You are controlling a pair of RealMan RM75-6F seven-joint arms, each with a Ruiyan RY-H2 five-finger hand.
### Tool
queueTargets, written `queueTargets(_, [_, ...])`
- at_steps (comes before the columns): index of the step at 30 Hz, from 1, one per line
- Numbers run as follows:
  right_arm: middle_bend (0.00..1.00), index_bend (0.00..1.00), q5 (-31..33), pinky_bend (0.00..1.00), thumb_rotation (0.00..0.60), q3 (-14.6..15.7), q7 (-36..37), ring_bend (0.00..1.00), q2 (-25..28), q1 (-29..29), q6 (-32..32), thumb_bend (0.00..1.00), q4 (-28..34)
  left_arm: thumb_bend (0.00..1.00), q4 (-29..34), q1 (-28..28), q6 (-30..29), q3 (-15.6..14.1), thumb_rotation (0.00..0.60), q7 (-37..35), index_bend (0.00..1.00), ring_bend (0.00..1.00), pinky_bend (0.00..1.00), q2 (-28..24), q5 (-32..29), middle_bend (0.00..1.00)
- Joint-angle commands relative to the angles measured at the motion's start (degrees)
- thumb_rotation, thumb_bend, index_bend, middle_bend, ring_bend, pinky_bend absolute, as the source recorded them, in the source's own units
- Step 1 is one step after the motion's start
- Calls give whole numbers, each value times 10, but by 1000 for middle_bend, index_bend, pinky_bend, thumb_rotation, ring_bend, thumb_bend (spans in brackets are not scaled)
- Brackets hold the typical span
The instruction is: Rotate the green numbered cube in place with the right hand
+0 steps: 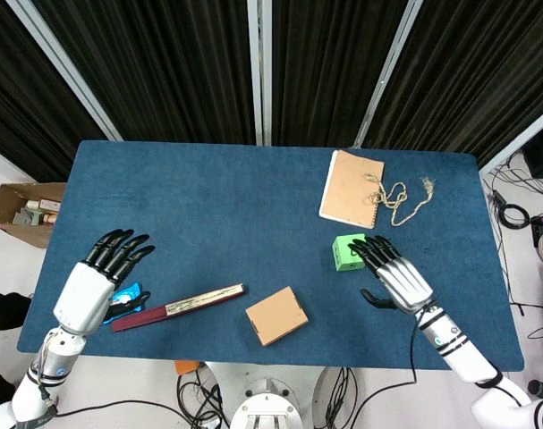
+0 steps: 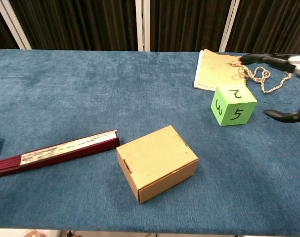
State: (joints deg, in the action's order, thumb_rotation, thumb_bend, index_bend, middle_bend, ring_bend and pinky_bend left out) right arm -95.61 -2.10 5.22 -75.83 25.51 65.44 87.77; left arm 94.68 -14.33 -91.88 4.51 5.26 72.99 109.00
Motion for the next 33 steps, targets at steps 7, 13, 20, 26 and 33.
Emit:
queueTargets(7, [116,0,33,0,600,-7,-17,0,20,11,-20,377,30,63,0,-5,20,-9,600,6,206,127,174,1,-18,157])
queueTargets(13, [117,74,137,0,600,-30,-24,0,99,9,-62,602,81,63,-5,15,12,-24,600,4,206,127,173,-3,-41,157])
queueTargets(20, [0,163,306,0,600,-51,-52,0,154,58,-195,797,102,63,-18,32,4,-37,600,-2,206,127,173,6,-60,157])
queueTargets(26, [0,240,391,0,600,-59,-65,0,130,105,-265,850,77,63,-20,35,6,-41,600,2,206,127,171,9,-63,157])
queueTargets(33, [0,256,450,0,600,-52,-94,0,102,151,-300,876,54,63,-17,35,9,-41,600,5,206,127,167,9,-67,156])
